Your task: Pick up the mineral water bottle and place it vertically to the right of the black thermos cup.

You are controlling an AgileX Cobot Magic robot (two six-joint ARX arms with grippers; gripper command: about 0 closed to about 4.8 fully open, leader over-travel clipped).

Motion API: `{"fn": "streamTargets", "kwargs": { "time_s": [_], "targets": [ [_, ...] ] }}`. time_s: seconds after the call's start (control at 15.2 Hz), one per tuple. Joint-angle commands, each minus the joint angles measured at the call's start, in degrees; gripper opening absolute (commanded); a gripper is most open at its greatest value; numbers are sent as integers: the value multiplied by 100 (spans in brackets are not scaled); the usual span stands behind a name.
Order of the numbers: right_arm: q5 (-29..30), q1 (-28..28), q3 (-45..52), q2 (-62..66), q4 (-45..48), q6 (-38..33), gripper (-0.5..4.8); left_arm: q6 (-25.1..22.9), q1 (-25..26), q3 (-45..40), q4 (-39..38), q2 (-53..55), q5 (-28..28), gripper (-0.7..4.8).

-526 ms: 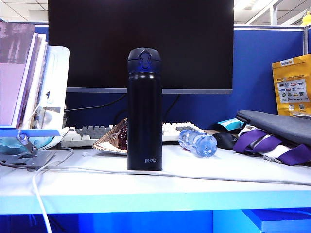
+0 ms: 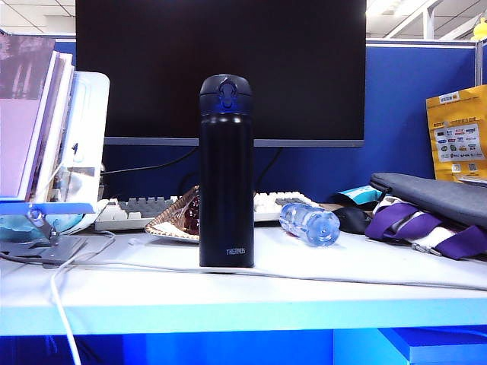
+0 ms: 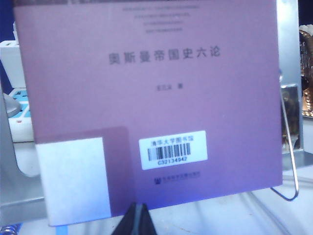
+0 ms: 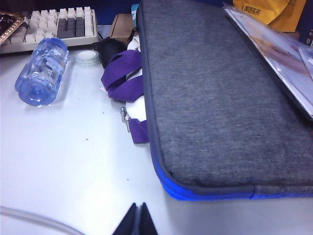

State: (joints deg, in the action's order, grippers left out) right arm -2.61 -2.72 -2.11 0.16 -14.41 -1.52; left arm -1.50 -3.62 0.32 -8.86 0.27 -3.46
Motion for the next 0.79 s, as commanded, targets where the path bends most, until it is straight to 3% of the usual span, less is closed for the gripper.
{"fn": "streamTargets", "kwargs": {
  "time_s": [0.07, 0.13, 0.33, 0.59, 0.79],
  "targets": [
    [-22, -2, -11, 0, 114, -15, -1, -2, 13, -2, -70, -17, -17, -5],
    [4, -2, -13, 0, 275, -127, -1, -2, 13, -2, -70, -17, -17, -5],
    [39, -2, -461, 4, 1167, -1513, -1, -2, 13, -2, -70, -17, -17, -5],
    [52, -2, -1821, 643, 793, -1443, -1, -2, 13, -2, -68, -17, -17, -5],
    [796, -2, -3178, 2186, 197, -1172, -1, -2, 13, -2, -68, -17, -20, -5]
  ]
}}
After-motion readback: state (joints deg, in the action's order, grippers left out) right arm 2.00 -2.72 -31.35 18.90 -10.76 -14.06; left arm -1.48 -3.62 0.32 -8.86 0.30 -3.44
